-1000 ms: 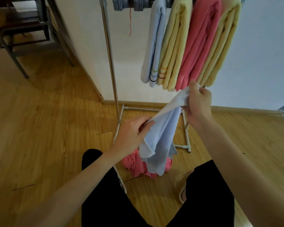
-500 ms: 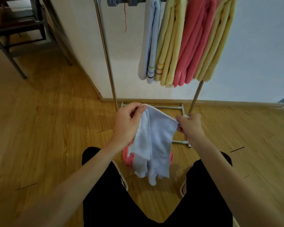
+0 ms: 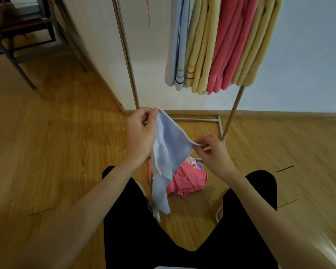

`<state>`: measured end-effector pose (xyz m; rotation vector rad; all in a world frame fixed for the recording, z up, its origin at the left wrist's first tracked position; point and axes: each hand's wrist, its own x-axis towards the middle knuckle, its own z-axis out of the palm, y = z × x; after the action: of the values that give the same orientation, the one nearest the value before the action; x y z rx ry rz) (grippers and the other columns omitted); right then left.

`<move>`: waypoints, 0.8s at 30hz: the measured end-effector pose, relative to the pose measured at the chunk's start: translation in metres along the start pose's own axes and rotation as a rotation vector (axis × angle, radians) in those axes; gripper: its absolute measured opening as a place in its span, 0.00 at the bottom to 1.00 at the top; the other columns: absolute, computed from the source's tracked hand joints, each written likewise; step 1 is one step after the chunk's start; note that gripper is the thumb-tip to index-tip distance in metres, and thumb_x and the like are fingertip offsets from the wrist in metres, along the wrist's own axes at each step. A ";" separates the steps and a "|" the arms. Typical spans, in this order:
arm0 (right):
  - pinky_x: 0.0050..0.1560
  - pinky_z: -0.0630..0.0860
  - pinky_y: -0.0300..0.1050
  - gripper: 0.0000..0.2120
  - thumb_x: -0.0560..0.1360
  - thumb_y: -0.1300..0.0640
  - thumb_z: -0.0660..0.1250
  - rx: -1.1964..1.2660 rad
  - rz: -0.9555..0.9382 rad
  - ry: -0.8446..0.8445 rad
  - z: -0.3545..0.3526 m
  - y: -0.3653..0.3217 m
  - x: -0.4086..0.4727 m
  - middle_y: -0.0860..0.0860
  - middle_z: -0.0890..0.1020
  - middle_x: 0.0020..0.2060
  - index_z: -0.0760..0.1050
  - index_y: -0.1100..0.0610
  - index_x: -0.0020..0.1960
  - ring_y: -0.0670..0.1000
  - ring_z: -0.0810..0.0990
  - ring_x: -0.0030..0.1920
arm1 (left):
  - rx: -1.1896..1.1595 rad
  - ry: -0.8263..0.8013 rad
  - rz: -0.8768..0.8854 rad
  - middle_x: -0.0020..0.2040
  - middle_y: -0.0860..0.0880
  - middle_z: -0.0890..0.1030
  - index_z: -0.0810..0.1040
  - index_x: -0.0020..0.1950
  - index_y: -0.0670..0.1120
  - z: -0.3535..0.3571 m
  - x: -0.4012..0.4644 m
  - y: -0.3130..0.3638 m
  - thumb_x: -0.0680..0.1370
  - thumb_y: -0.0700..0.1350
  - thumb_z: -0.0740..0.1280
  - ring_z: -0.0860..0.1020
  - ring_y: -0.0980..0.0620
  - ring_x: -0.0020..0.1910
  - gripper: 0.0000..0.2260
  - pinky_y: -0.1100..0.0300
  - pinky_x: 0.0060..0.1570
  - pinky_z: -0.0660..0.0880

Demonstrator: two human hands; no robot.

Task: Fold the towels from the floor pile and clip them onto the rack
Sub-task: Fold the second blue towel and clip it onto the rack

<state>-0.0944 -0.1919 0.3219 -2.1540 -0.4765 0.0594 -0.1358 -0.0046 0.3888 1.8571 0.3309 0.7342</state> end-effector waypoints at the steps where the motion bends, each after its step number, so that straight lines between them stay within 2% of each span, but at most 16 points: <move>1: 0.42 0.72 0.33 0.04 0.76 0.60 0.67 -0.069 -0.053 0.035 0.002 0.000 0.000 0.51 0.75 0.46 0.79 0.59 0.50 0.46 0.75 0.43 | 0.016 0.014 -0.003 0.33 0.52 0.77 0.78 0.42 0.46 -0.001 0.002 0.000 0.79 0.44 0.65 0.75 0.61 0.33 0.07 0.68 0.33 0.71; 3: 0.41 0.67 0.31 0.06 0.77 0.61 0.66 -0.170 -0.162 0.125 0.006 0.001 -0.001 0.51 0.73 0.46 0.80 0.62 0.49 0.48 0.73 0.42 | 0.044 0.047 -0.014 0.34 0.55 0.77 0.78 0.43 0.48 -0.002 0.005 -0.001 0.80 0.45 0.65 0.75 0.63 0.33 0.07 0.69 0.34 0.72; 5: 0.38 0.67 0.31 0.06 0.78 0.62 0.64 -0.203 -0.257 0.178 0.009 -0.002 -0.005 0.52 0.74 0.45 0.78 0.63 0.52 0.47 0.72 0.40 | 0.072 0.080 -0.032 0.35 0.58 0.77 0.78 0.44 0.49 -0.003 0.007 -0.002 0.80 0.46 0.65 0.76 0.67 0.35 0.06 0.74 0.35 0.73; 7: 0.35 0.69 0.33 0.07 0.80 0.62 0.60 -0.134 -0.302 0.138 0.013 -0.009 -0.012 0.50 0.75 0.43 0.71 0.59 0.57 0.45 0.73 0.37 | 0.083 0.098 -0.036 0.35 0.58 0.77 0.78 0.45 0.48 -0.003 0.010 -0.002 0.80 0.46 0.64 0.76 0.68 0.35 0.05 0.75 0.35 0.72; 9: 0.33 0.69 0.32 0.10 0.79 0.65 0.59 -0.112 -0.366 0.026 0.017 -0.015 -0.019 0.47 0.72 0.46 0.64 0.53 0.57 0.42 0.71 0.36 | 0.082 0.104 -0.029 0.35 0.58 0.76 0.78 0.45 0.46 -0.003 0.013 -0.002 0.80 0.46 0.64 0.75 0.67 0.35 0.06 0.74 0.34 0.71; 10: 0.34 0.70 0.33 0.12 0.78 0.67 0.59 -0.166 -0.421 -0.028 0.020 -0.016 -0.021 0.47 0.71 0.47 0.64 0.53 0.56 0.42 0.70 0.38 | 0.085 0.106 -0.023 0.34 0.57 0.76 0.78 0.45 0.45 -0.003 0.014 -0.002 0.80 0.46 0.64 0.75 0.67 0.34 0.07 0.73 0.34 0.71; 12: 0.34 0.71 0.37 0.09 0.76 0.65 0.59 -0.230 -0.511 -0.091 0.029 -0.015 -0.022 0.50 0.71 0.49 0.68 0.55 0.54 0.45 0.70 0.39 | 0.098 0.105 -0.008 0.33 0.55 0.76 0.77 0.43 0.44 -0.002 0.015 -0.003 0.80 0.46 0.64 0.74 0.65 0.33 0.09 0.72 0.32 0.71; 13: 0.33 0.70 0.38 0.07 0.76 0.63 0.57 -0.195 -0.516 -0.105 0.033 -0.016 -0.021 0.51 0.71 0.48 0.71 0.57 0.52 0.46 0.70 0.38 | 0.103 0.104 -0.005 0.33 0.53 0.76 0.77 0.42 0.43 -0.001 0.016 -0.003 0.80 0.46 0.64 0.74 0.64 0.32 0.09 0.71 0.32 0.70; 15: 0.36 0.67 0.35 0.09 0.77 0.61 0.56 -0.078 -0.499 -0.109 0.039 -0.020 -0.021 0.52 0.71 0.47 0.75 0.60 0.49 0.43 0.68 0.37 | 0.105 0.101 -0.002 0.33 0.51 0.76 0.76 0.42 0.42 0.002 0.017 -0.002 0.80 0.46 0.64 0.73 0.63 0.31 0.10 0.70 0.31 0.70; 17: 0.37 0.68 0.35 0.09 0.75 0.61 0.58 0.014 -0.491 -0.117 0.041 -0.024 -0.021 0.52 0.71 0.46 0.76 0.62 0.48 0.42 0.69 0.38 | 0.090 0.104 -0.006 0.33 0.53 0.76 0.76 0.42 0.43 0.006 0.018 -0.001 0.80 0.45 0.64 0.74 0.64 0.32 0.10 0.71 0.32 0.70; 20: 0.39 0.73 0.41 0.09 0.72 0.58 0.65 0.075 -0.474 -0.107 0.044 -0.028 -0.023 0.52 0.71 0.44 0.77 0.61 0.49 0.46 0.72 0.39 | 0.092 0.116 -0.026 0.32 0.55 0.75 0.76 0.42 0.44 0.014 0.016 0.000 0.80 0.46 0.64 0.74 0.64 0.32 0.09 0.71 0.32 0.71; 24: 0.37 0.72 0.37 0.15 0.72 0.48 0.70 0.086 -0.427 -0.037 0.050 -0.031 -0.023 0.51 0.71 0.44 0.78 0.61 0.47 0.45 0.70 0.38 | 0.086 0.115 -0.029 0.32 0.55 0.74 0.76 0.43 0.42 0.022 0.012 0.003 0.81 0.46 0.63 0.74 0.65 0.31 0.10 0.72 0.30 0.69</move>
<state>-0.1363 -0.1454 0.3135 -1.9291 -0.9277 -0.1163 -0.1131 -0.0156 0.3897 1.8912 0.4684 0.8197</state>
